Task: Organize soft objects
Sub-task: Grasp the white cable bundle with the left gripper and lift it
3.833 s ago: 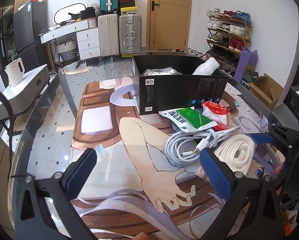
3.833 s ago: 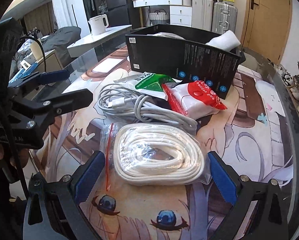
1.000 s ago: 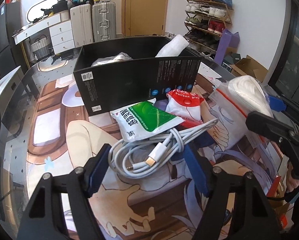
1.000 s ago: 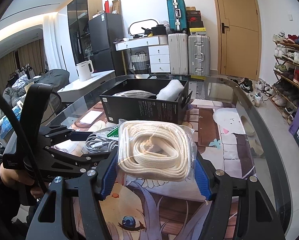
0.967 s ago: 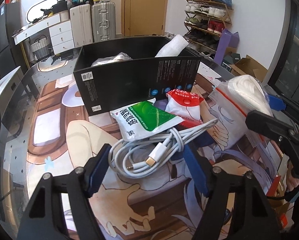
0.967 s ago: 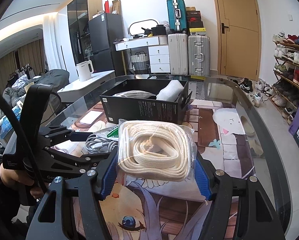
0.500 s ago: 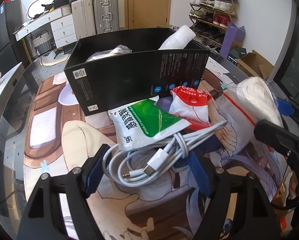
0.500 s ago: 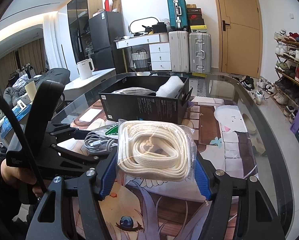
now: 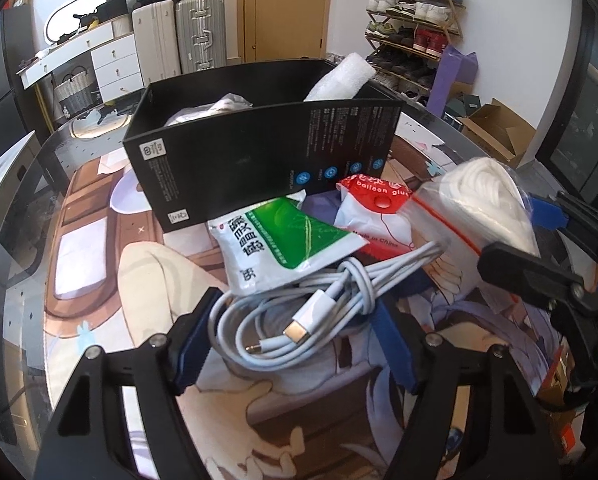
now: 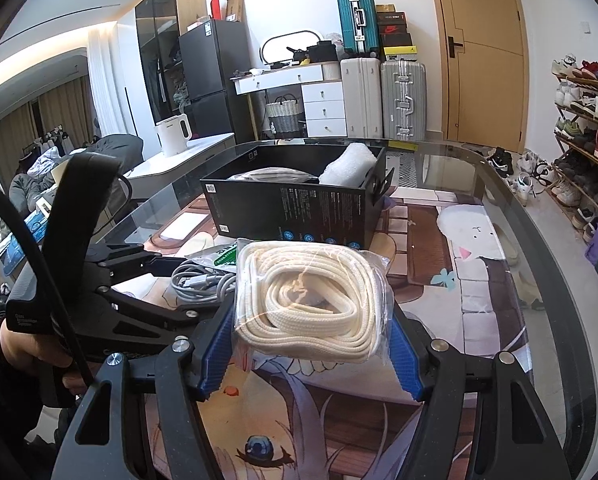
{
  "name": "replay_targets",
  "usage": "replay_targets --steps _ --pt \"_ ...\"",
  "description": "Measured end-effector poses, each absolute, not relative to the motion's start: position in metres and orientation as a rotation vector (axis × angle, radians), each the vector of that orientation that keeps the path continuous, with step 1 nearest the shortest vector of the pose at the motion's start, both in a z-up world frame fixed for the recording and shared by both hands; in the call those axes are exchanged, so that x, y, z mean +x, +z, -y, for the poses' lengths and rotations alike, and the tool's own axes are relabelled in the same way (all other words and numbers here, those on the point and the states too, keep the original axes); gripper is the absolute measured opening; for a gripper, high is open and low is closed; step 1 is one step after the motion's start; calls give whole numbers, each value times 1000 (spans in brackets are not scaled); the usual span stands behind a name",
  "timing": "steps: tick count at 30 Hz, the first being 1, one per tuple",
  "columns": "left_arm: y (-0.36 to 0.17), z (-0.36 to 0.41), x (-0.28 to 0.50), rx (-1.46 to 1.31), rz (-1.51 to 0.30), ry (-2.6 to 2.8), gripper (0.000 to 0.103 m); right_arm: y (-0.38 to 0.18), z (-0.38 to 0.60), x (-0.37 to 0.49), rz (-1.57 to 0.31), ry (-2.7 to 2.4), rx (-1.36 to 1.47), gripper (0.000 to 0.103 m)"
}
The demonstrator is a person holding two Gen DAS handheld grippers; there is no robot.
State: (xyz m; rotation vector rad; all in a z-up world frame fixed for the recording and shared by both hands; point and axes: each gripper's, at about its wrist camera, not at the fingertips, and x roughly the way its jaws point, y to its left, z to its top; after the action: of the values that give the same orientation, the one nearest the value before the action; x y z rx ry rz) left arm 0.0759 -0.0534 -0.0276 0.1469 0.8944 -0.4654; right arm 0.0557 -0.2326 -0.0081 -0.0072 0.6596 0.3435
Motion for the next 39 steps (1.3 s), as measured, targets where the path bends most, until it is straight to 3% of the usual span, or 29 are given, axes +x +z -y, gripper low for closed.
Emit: replay_targets --steps 24,26,29,34,35,36,39 --pt "-20 43 57 126 -909 -488 69 5 225 43 -629 340 -35 68" --pt "-21 46 60 140 -913 -482 71 5 226 44 -631 338 -35 68" --pt "-24 51 63 175 -923 -441 83 4 227 46 -634 336 -31 68" --pt "-29 58 68 186 -922 -431 84 2 230 50 -644 336 -28 68" --pt "-29 57 69 174 -919 -442 82 2 231 50 -645 335 -26 68" --pt "-28 56 70 161 -911 -456 72 2 231 51 -646 334 -25 68" --pt "-25 51 71 128 -899 -486 66 1 231 51 -648 332 -25 68"
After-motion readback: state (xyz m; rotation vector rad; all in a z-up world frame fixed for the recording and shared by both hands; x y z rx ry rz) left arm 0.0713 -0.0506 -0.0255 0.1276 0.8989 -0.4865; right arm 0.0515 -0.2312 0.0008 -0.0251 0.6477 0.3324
